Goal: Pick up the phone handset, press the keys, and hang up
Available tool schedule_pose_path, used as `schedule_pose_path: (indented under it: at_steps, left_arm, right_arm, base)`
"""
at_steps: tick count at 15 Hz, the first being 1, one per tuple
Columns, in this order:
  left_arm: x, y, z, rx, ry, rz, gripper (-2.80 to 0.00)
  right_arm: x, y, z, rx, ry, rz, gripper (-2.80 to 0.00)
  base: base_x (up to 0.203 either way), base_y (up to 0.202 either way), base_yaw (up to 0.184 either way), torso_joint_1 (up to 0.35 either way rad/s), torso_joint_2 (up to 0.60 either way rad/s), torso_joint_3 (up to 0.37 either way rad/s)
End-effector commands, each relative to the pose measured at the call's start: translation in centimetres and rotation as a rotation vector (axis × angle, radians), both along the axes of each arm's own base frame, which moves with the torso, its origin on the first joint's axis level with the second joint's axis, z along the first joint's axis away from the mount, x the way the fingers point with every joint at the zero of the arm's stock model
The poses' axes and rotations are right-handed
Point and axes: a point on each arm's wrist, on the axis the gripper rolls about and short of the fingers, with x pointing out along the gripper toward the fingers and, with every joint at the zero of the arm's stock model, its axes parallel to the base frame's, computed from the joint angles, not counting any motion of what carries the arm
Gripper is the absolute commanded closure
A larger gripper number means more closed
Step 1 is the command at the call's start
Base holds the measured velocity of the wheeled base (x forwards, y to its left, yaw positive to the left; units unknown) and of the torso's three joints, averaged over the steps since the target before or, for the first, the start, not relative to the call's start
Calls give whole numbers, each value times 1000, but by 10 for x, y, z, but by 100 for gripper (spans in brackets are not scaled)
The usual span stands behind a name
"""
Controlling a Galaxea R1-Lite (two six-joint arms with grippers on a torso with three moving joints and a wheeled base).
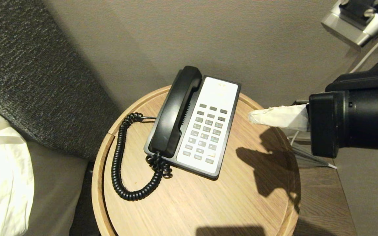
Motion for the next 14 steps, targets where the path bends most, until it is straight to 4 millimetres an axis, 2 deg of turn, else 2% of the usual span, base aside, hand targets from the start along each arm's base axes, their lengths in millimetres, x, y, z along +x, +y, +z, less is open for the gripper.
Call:
schedule_pose_path:
  at_steps: [1, 6, 9, 11, 13, 14]
  left_arm:
    - [3, 0, -11, -3, 41, 1, 0]
    - [3, 0, -11, -3, 40, 1, 0]
    - [3, 0, -11, -3, 40, 1, 0]
    - [3, 0, -11, -3, 40, 1, 0]
    - [3, 0, -11, -3, 40, 1, 0]
    - [3, 0, -11, -3, 40, 1, 0]
  right_arm:
    - [-1, -2, -2, 1, 4, -9, 0]
    - [-3, -8, 1, 6, -11, -76, 0]
    - [-12, -22, 6, 22, -20, -100, 0]
    - [-21, -45, 8, 36, -30, -149, 0]
    - [-24, -84, 2, 51, -46, -305, 0]
    - [-28, -109, -7, 49, -49, -420, 0]
  base:
    - [0, 0, 0, 0, 0, 0]
    - [0, 0, 0, 0, 0, 0]
    - [0, 0, 0, 0, 0, 0]
    - [0, 0, 0, 0, 0, 0]
    - [0, 0, 0, 0, 0, 0]
    - [0, 0, 0, 0, 0, 0]
